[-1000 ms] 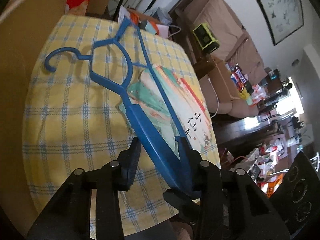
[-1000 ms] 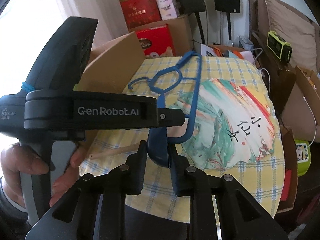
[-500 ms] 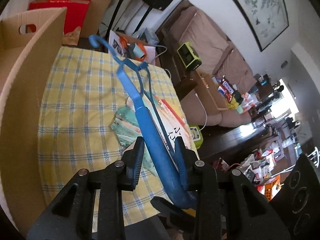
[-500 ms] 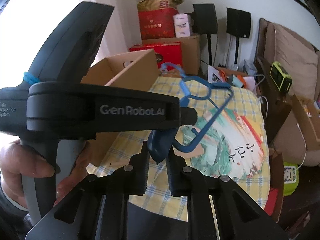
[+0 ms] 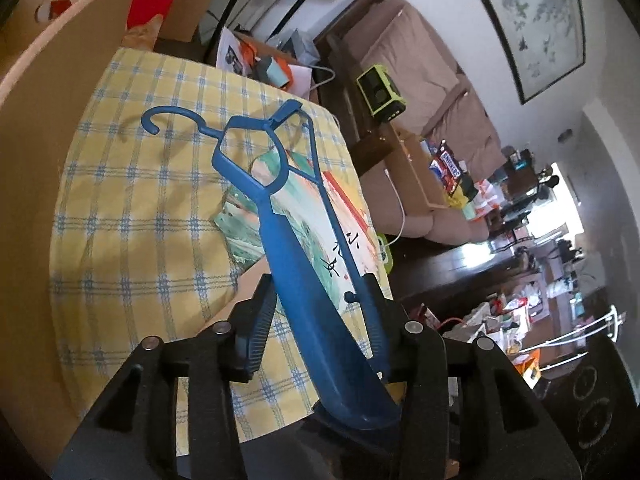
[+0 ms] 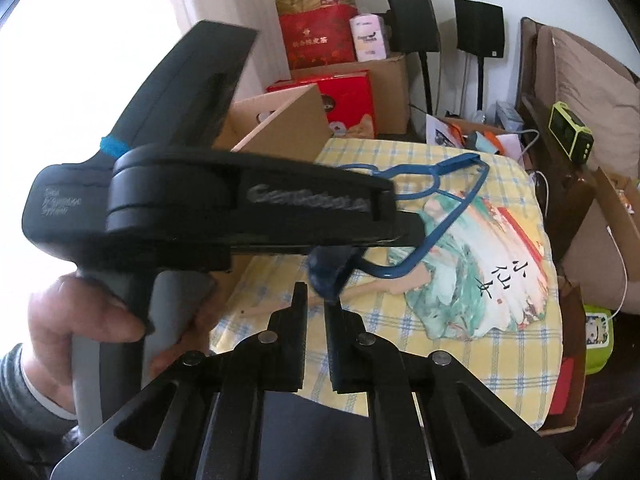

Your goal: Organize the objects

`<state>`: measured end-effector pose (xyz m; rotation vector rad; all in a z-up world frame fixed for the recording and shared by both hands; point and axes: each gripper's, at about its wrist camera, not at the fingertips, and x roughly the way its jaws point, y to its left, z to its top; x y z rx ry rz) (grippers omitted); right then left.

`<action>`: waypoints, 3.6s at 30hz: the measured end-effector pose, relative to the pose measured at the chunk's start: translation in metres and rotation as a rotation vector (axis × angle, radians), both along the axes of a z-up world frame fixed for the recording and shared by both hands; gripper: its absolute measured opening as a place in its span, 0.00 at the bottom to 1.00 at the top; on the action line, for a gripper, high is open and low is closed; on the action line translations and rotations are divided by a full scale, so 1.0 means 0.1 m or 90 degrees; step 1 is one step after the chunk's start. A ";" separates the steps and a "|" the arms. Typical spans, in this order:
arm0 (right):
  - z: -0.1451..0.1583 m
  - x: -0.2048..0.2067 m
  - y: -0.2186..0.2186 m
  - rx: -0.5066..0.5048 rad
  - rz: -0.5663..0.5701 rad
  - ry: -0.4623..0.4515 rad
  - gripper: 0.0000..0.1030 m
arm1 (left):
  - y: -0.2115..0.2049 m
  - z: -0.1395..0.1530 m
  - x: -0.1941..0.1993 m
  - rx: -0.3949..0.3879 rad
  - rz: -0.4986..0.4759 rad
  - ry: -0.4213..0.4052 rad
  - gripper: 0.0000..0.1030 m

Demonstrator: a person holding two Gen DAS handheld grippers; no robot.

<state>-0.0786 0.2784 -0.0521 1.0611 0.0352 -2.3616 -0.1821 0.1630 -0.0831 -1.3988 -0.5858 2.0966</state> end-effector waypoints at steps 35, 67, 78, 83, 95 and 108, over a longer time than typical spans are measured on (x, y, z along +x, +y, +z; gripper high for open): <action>-0.46 -1.08 0.60 -0.131 -0.216 -0.203 0.19 | -0.23 -0.12 0.31 0.018 0.008 -0.007 0.26; 0.51 -0.88 -0.48 -0.069 -0.081 -0.079 0.19 | -1.08 0.75 0.76 0.016 0.076 0.116 0.26; 0.53 -0.91 -1.08 -0.056 -0.023 -0.080 0.19 | -1.61 0.80 0.82 0.007 0.094 0.125 0.27; 0.48 -0.93 -1.37 -0.055 0.003 -0.091 0.19 | -1.88 0.77 0.82 0.000 0.113 0.118 0.27; 0.31 -1.15 -1.99 -0.024 0.048 -0.122 0.19 | -2.42 0.61 0.66 -0.001 0.151 0.094 0.27; 0.07 -1.31 -2.10 0.004 0.030 -0.150 0.32 | -2.66 0.19 0.41 -0.009 0.176 0.052 0.26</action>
